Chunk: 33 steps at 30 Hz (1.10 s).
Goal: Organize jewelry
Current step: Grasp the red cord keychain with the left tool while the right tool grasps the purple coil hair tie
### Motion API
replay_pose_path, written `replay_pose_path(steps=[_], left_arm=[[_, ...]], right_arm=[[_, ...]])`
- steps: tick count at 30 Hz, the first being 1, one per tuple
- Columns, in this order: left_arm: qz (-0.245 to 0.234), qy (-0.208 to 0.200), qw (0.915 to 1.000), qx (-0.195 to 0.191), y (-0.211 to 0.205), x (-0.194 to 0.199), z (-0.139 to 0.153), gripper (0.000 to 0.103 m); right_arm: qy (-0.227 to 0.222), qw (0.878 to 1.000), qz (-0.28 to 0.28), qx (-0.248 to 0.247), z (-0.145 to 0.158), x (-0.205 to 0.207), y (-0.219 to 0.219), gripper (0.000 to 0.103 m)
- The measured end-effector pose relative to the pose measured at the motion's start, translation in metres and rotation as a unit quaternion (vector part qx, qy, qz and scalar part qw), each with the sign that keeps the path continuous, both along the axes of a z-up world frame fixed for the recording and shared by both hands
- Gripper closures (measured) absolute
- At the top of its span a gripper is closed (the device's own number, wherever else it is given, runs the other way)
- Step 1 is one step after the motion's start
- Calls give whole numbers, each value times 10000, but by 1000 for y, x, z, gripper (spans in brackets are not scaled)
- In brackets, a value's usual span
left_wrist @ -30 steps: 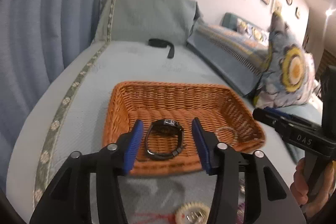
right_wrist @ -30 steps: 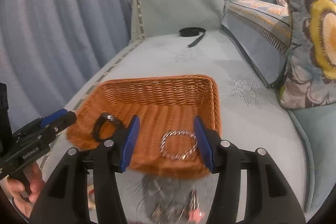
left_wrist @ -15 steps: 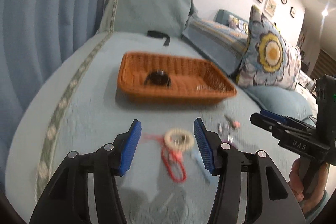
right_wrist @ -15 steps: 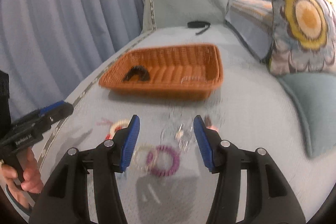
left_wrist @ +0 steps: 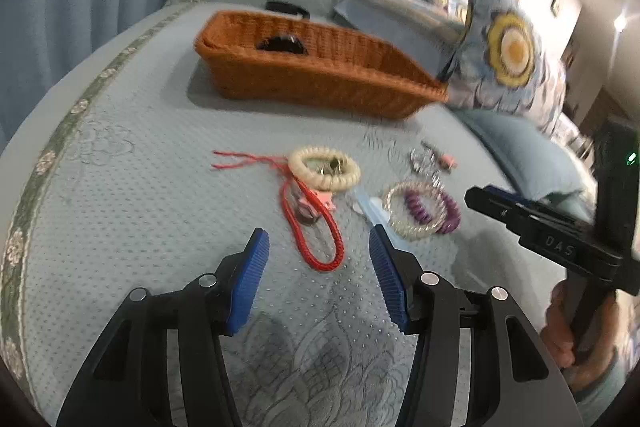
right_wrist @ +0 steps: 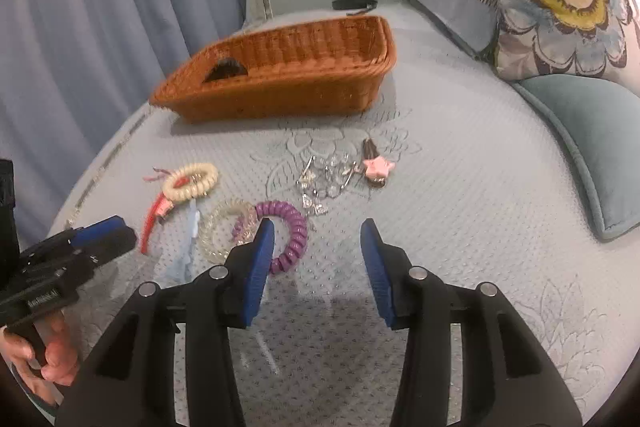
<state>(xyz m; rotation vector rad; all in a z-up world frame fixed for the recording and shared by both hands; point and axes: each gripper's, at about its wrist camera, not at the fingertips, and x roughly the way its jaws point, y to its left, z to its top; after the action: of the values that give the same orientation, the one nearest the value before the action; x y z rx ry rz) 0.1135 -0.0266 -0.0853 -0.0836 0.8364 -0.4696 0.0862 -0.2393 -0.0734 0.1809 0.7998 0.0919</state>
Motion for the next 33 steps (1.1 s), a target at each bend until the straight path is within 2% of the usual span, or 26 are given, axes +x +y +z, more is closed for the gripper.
replay_pose_path(steps=[3, 6, 9, 11, 12, 13, 15, 17, 19, 27, 33], left_arm=[[87, -4, 9991, 418, -13, 4, -6, 55], [210, -3, 9984, 516, -12, 8, -8, 63], [335, 25, 9983, 480, -5, 12, -8, 77], [389, 69, 9984, 400, 0, 14, -9, 91], [395, 85, 9985, 359, 2, 13, -9, 99], [403, 114, 9986, 316, 4, 13, -9, 100], [411, 155, 9988, 221, 6, 13, -9, 100], [426, 149, 9988, 203, 6, 11, -9, 100], [435, 140, 9987, 202, 6, 8, -9, 100], [481, 119, 9987, 131, 16, 6, -3, 101], [460, -144, 9987, -144, 29, 1, 18, 101]], right_arm=[[118, 9999, 32, -59, -5, 5, 5, 62], [154, 9998, 34, -80, -7, 8, 8, 62], [274, 9994, 45, -200, -12, 14, 13, 62], [312, 9990, 61, -301, -14, 16, 17, 62], [299, 9990, 96, -327, -13, 17, 19, 67], [302, 9988, 143, -346, -14, 18, 21, 68], [326, 9983, 167, -443, -15, 20, 25, 73], [337, 9976, 220, -557, -16, 21, 30, 87], [340, 9971, 291, -616, -16, 21, 33, 93], [298, 9971, 296, -639, -12, 10, 29, 94], [-134, 9980, 153, -595, 7, -1, 19, 94]])
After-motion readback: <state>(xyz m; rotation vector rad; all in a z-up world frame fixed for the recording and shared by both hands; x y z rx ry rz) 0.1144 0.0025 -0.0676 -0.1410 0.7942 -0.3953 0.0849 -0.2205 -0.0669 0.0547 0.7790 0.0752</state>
